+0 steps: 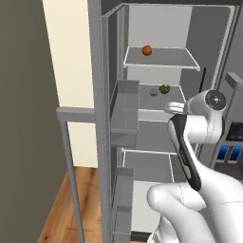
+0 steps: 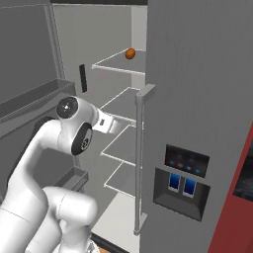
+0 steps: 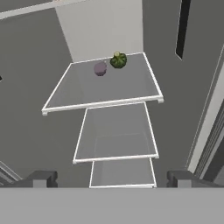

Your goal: Place the eggplant in the correct fridge rack based on whether it is a fruit or vegetable. Finally, close the fridge door.

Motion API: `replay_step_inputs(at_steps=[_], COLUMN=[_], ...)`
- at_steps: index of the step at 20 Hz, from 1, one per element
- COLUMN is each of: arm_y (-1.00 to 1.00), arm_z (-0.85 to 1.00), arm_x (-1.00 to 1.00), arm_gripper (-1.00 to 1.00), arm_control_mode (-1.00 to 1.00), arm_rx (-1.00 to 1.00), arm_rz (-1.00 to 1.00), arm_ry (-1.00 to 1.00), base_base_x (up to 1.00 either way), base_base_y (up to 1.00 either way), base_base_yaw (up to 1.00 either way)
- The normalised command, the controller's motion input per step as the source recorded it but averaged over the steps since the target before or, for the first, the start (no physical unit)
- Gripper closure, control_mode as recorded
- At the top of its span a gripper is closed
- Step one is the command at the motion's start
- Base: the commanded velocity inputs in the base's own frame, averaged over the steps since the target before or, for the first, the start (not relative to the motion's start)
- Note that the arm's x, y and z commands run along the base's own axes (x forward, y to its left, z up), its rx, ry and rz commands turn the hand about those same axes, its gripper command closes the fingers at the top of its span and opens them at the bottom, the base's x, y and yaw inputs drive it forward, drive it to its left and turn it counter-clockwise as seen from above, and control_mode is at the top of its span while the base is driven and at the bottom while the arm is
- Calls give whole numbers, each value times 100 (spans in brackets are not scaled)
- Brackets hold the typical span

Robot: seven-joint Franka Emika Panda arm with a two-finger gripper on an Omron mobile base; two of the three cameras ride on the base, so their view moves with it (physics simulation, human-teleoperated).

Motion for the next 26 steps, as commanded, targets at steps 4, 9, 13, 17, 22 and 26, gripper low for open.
replay_step_inputs(at_steps=[4,9,13,17,22,26], arm_y=[0,0,0,0,0,0], arm_z=[0,0,0,0,0,0], arm_x=[0,0,0,0,0,0], arm_gripper=[-100,-100,-100,-100,-100,-100], arm_control_mode=[100,100,100,100,100,100], arm_rx=[0,0,0,0,0,0], arm_rz=[0,0,0,0,0,0], arm_ry=[0,0,0,0,0,0], base_base_x=[-71,-79,-69,-35,-32,-45], base_base_y=[0,0,4,23,17,18], base_base_yaw=[0,0,-10,-23,-28,-12])
